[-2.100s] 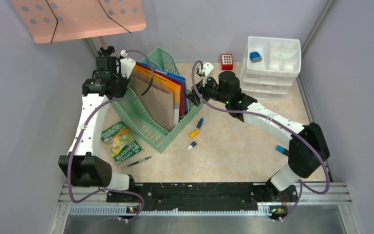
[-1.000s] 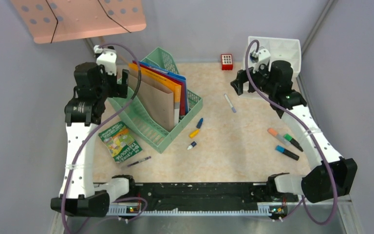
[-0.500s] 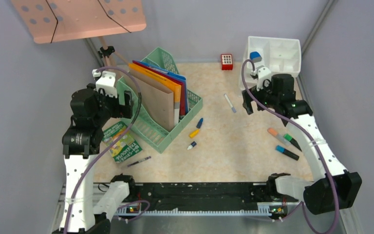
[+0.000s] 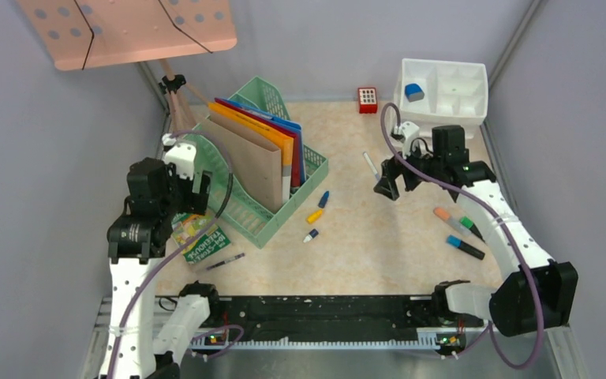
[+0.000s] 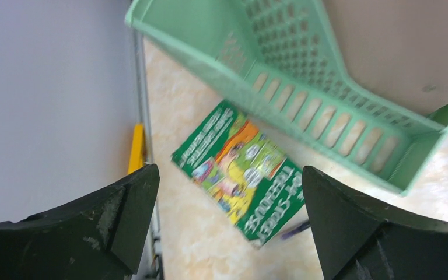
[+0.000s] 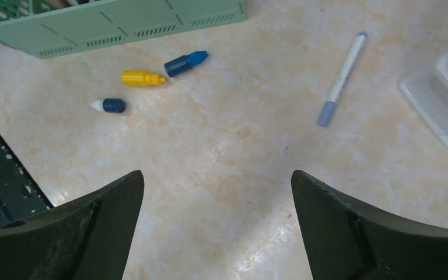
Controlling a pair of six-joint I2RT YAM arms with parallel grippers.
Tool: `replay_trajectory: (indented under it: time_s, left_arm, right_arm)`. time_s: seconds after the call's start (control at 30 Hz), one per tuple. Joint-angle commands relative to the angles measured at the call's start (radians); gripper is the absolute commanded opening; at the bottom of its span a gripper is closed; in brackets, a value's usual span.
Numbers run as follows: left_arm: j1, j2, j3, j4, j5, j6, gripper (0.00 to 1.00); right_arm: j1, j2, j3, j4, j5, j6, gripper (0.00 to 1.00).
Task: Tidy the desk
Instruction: Pick up the book at the corner of the board.
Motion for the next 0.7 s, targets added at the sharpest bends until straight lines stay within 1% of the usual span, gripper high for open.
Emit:
replay_trajectory:
  time_s: [0.0, 0.1, 0.17, 0.33, 0.47, 0.57, 0.67]
  left_arm:
    - [-0.001, -0.056, -0.060, -0.077, -0.204, 0.065, 0.98]
    - [-0.002, -0.075, -0.104, -0.100, -0.233, 0.026, 0.98]
    - [-0.002, -0.084, -0.139, -0.096, -0.241, -0.003, 0.98]
    - [-0.001, -0.105, -0.240, -0.035, -0.308, -0.040, 0.98]
    - [0.005, -0.112, -0.302, 0.012, -0.328, -0.057, 0.98]
    - [0.009, -0.116, -0.322, 0.067, -0.313, -0.066, 0.98]
    - [0.009, -0.117, -0.340, 0.126, -0.298, -0.065, 0.98]
  right_arm:
    - [0.032, 0.016, 0.010, 0.036, -0.184, -0.067, 0.95]
    - [0.110, 0.020, 0.011, 0.048, -0.191, -0.100, 0.95]
    - [0.202, 0.021, 0.013, 0.073, -0.154, -0.104, 0.95]
    - [0.401, 0.060, 0.077, 0.129, -0.087, -0.073, 0.95]
    - [0.530, 0.110, 0.134, 0.158, -0.050, -0.042, 0.95]
    - [0.590, 0.142, 0.149, 0.202, -0.003, -0.012, 0.95]
    - [0.600, 0.172, 0.143, 0.240, 0.011, 0.023, 0.93]
